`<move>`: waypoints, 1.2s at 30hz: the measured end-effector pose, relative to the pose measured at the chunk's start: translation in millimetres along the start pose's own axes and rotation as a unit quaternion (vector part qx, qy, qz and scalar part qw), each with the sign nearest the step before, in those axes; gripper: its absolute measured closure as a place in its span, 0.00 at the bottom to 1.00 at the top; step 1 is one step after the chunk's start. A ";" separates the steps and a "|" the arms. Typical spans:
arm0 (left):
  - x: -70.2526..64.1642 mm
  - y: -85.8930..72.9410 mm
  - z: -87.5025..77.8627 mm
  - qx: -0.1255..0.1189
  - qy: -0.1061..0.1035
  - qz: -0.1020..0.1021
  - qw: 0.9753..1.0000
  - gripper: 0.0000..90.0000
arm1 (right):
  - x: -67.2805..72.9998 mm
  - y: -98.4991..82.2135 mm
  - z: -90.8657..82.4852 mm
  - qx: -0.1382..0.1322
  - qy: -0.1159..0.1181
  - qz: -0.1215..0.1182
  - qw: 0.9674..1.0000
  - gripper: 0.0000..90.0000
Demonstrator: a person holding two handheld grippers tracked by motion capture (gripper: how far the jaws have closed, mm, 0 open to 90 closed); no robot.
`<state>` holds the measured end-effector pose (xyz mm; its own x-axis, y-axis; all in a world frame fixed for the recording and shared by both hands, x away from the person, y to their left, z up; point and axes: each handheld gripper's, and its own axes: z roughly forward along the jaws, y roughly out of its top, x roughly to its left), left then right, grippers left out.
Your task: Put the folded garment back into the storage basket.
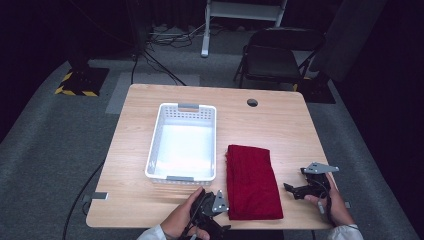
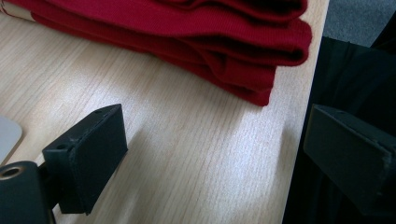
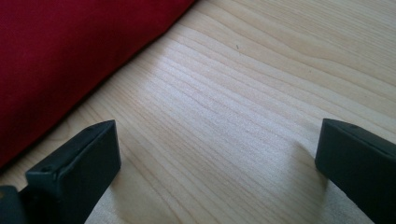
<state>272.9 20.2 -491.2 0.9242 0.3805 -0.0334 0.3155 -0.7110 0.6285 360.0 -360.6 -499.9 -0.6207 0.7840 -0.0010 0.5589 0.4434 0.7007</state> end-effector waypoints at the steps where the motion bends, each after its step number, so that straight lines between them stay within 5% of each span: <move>1: -0.5 0.4 0.9 -0.002 0.001 -0.004 1.000 0.07 | 0.0 0.0 0.0 0.000 0.000 0.000 1.000 0.00; 21: -4.5 24.2 21.9 0.001 0.011 -0.005 1.000 0.06 | -0.2 0.0 0.0 0.000 -0.003 0.003 1.000 0.00; 36: 2.7 28.6 28.9 -0.022 0.023 -0.008 0.999 0.08 | -0.2 0.0 0.0 0.000 -0.003 0.003 1.000 0.00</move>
<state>290.6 -16.2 -495.8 0.9082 0.4185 -0.0087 0.3191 -0.6785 0.6617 360.2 -360.8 -499.9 -0.6141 0.7892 -0.0014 0.5622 0.4387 0.7011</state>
